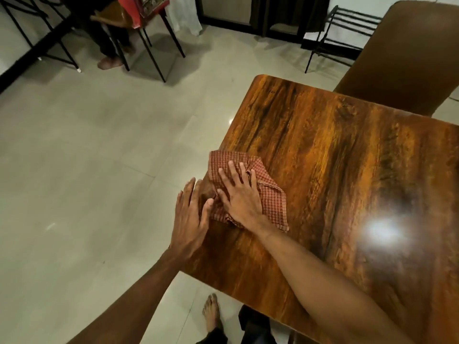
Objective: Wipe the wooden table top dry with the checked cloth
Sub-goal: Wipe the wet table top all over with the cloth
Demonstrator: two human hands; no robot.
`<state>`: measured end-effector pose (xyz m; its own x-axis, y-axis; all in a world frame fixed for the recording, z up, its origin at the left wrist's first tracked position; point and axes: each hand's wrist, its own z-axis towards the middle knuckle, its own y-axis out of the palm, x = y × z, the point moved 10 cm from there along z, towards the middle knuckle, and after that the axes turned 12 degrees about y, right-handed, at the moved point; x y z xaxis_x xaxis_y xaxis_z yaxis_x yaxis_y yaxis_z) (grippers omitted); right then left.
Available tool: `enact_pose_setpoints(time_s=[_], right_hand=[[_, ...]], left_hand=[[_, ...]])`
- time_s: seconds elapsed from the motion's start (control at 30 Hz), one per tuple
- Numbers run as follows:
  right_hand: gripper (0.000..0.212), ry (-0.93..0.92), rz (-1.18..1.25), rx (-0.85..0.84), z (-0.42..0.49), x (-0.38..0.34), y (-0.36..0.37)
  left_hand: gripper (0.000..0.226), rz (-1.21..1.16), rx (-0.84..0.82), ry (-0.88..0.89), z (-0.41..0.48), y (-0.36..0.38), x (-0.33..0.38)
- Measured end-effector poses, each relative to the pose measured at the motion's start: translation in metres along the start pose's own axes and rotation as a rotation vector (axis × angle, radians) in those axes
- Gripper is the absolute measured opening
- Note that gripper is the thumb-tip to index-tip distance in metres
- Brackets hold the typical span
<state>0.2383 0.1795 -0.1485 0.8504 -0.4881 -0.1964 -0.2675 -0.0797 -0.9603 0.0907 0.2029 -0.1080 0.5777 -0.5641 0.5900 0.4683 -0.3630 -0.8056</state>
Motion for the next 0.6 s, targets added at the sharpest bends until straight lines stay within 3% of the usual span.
enact_pose_setpoints(time_s=[0.1, 0.2, 0.43, 0.6], right_hand=[[0.076, -0.251, -0.081, -0.035, -0.067, -0.062, 0.032], [0.065, -0.402, 0.000, -0.090, -0.098, -0.078, 0.046], [0.063, 0.022, -0.022, -0.013, 0.074, -0.014, 0.001], [0.063, -0.033, -0.078, 0.046, 0.044, -0.043, 0.014]], left_hand=[[0.063, -0.017, 0.013, 0.012, -0.022, -0.011, -0.008], [0.062, -0.038, 0.034, 0.017, -0.040, -0.018, -0.014], [0.064, -0.075, 0.081, 0.026, -0.046, -0.024, -0.044], [0.062, -0.104, 0.118, -0.022, -0.060, -0.035, -0.057]])
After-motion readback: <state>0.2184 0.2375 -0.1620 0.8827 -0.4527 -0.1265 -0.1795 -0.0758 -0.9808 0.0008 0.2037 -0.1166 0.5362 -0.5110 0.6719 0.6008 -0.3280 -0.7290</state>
